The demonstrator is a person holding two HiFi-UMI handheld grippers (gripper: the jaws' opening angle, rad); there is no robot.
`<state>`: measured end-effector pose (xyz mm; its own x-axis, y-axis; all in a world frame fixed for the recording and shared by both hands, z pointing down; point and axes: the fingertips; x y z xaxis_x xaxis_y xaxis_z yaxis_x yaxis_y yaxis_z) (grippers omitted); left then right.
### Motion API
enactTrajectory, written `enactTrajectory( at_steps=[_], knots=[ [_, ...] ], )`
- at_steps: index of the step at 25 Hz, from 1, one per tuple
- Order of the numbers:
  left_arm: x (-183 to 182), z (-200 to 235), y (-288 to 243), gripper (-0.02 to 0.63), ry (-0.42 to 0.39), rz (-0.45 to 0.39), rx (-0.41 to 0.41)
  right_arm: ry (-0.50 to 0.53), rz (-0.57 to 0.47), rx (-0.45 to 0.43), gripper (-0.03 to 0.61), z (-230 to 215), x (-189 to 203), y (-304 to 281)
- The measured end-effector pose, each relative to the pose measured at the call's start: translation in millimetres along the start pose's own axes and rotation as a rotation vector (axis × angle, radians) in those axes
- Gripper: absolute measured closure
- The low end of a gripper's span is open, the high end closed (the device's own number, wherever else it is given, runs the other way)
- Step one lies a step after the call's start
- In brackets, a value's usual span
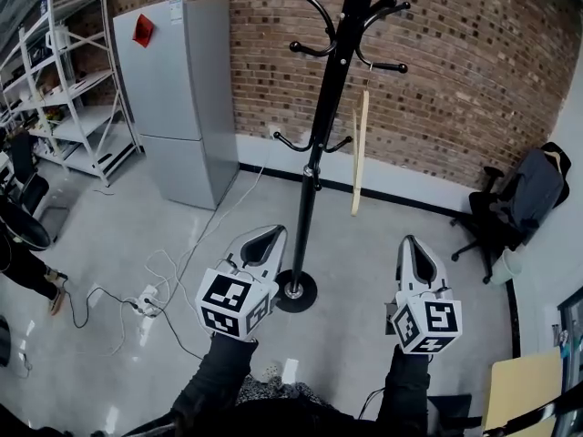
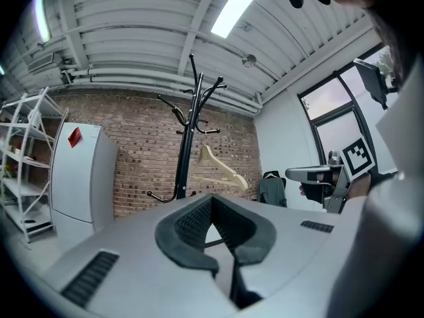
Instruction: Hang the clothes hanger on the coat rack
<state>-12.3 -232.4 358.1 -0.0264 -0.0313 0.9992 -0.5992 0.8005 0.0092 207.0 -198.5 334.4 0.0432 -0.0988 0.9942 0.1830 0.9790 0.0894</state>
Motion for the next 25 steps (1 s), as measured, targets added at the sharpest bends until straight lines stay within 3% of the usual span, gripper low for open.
enactTrajectory(
  at_steps=[8, 25],
  knots=[
    [-0.3, -19.0, 23.0, 0.611, -0.011, 0.005, -0.024, 0.001, 0.036, -0.041, 0.568, 12.8, 7.8, 24.1],
    [-12.7, -39.2, 40.2, 0.611, -0.053, 0.003, -0.015, 0.011, 0.077, -0.031, 0.569, 20.3, 15.2, 42.4]
  ],
)
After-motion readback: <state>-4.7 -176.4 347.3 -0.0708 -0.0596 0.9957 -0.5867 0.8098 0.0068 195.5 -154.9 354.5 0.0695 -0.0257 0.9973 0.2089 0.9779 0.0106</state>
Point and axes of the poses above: the fingertips, and each gripper's own axes: y backward along the fingers, z to its left, x out of its underside, and after that the axes turned 1 degree about -y, right-handed
